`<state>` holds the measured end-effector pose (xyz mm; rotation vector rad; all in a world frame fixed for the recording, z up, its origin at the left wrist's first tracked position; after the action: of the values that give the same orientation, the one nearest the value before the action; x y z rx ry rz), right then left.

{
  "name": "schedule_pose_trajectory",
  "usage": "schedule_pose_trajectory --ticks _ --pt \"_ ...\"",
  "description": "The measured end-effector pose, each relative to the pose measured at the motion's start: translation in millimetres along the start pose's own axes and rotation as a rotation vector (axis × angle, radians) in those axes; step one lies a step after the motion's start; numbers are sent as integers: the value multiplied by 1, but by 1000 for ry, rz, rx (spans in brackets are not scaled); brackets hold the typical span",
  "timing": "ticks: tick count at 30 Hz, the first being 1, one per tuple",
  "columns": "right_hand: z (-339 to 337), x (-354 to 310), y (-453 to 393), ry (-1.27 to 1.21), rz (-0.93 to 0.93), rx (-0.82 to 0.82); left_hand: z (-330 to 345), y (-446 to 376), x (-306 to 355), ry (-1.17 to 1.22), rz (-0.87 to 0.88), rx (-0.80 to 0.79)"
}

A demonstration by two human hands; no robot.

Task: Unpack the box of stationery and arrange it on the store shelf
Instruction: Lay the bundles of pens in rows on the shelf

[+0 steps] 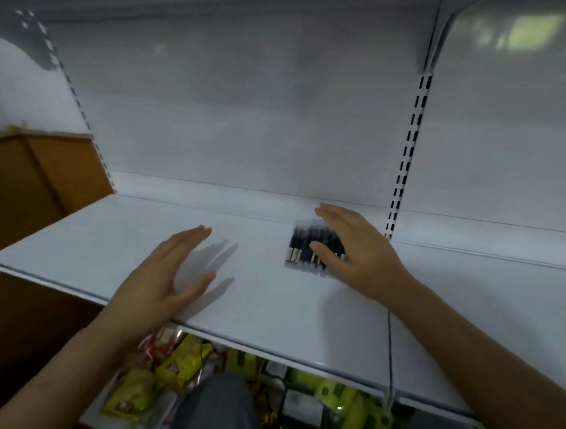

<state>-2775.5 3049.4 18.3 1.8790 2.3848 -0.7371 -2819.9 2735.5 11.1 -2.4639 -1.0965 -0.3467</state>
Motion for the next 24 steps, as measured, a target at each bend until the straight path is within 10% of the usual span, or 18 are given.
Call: schedule_pose_trajectory --ticks 10,17,24 --pt "73 -209 -30 -365 -112 -45 -56 269 -43 12 -796 486" --pt "176 -389 -11 -521 -330 -391 -71 438 -46 -75 -1229 621" --pt "270 -483 1 -234 -504 -762 -59 505 -55 33 -1456 398"
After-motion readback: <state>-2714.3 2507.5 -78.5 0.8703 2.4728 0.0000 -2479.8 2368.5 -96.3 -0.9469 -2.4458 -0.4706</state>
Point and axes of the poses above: each hand's wrist, its own y-axis away from the middle knuckle, its own z-axis out of the palm, x = y × z, the point moved 3 cm from there along -y, towards the middle knuckle, and after that the axes turned 12 degrees about -x, right-handed, at the moved point
